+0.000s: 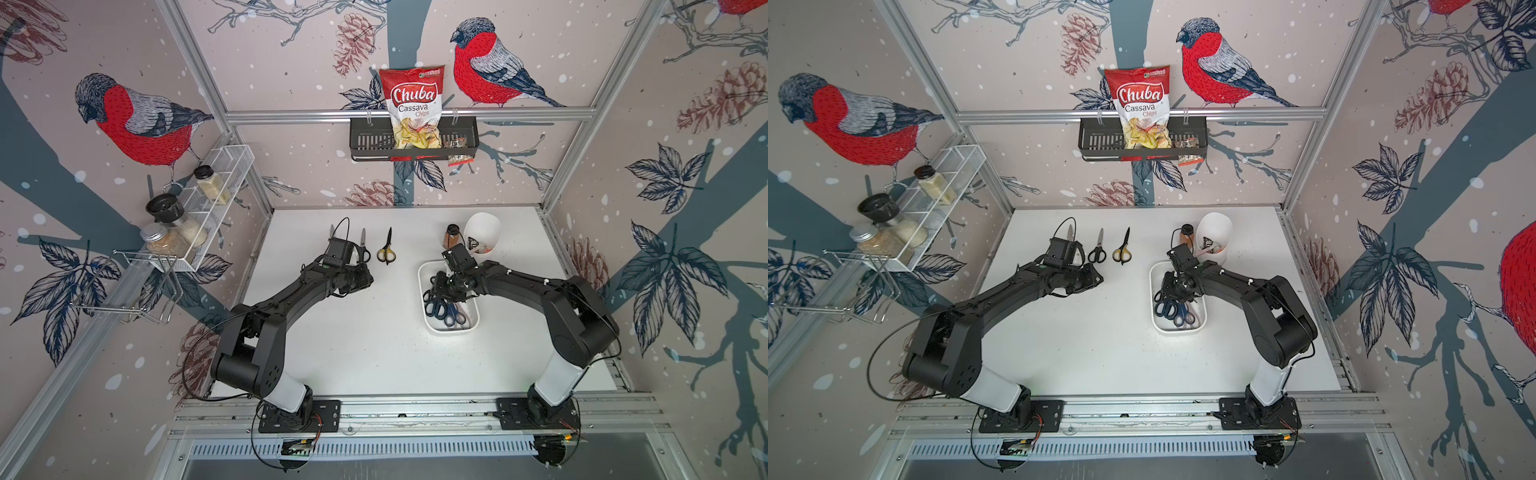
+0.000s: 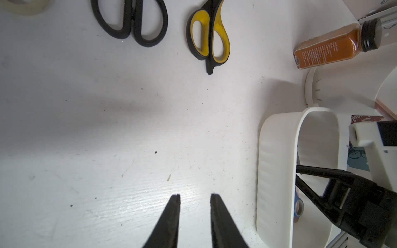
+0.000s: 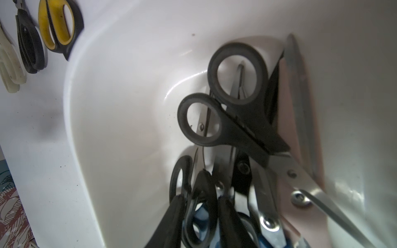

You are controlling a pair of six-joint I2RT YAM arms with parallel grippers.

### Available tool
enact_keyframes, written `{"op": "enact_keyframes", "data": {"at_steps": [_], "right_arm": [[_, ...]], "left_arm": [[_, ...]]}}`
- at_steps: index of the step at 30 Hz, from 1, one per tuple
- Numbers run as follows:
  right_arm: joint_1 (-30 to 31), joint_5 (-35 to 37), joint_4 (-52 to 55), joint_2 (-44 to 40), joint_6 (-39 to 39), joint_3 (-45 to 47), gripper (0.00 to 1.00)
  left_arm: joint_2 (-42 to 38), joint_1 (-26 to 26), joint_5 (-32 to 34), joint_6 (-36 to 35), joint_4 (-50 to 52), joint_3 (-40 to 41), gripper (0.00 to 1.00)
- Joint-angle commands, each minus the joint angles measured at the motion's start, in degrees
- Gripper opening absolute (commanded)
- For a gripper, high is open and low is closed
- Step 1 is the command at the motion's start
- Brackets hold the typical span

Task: Take the scissors out of the storage box
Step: Pick up the scissors from the storage box.

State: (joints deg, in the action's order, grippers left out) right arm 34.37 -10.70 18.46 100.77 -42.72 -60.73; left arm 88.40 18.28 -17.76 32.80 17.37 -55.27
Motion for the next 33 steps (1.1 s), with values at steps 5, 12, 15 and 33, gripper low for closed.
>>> {"op": "enact_keyframes", "data": {"at_steps": [5,12,15,33], "right_arm": [[-0.1,-0.7,-2.4,0.8,-1.2,-0.1,0.29],[-0.2,-0.8,-3.1,1.4,-1.8,-0.1,0.22],[-0.2,-0.6,-3.3,1.5,-1.9,-0.1,0.16],[0.0,0.5,3.9,-6.3,1.4,0.2,0.04]], "left_arm": [[-0.7,0.2,0.9,-0.2,-0.4,0.3,0.30],[-0.9,0.2,1.2,-0.6,-0.1,0.3,0.30],[-1.0,0.1,1.3,-0.7,0.1,0.3,0.30],[0.1,-4.2,0.9,-4.3,2.1,-5.3,0.30]]}}
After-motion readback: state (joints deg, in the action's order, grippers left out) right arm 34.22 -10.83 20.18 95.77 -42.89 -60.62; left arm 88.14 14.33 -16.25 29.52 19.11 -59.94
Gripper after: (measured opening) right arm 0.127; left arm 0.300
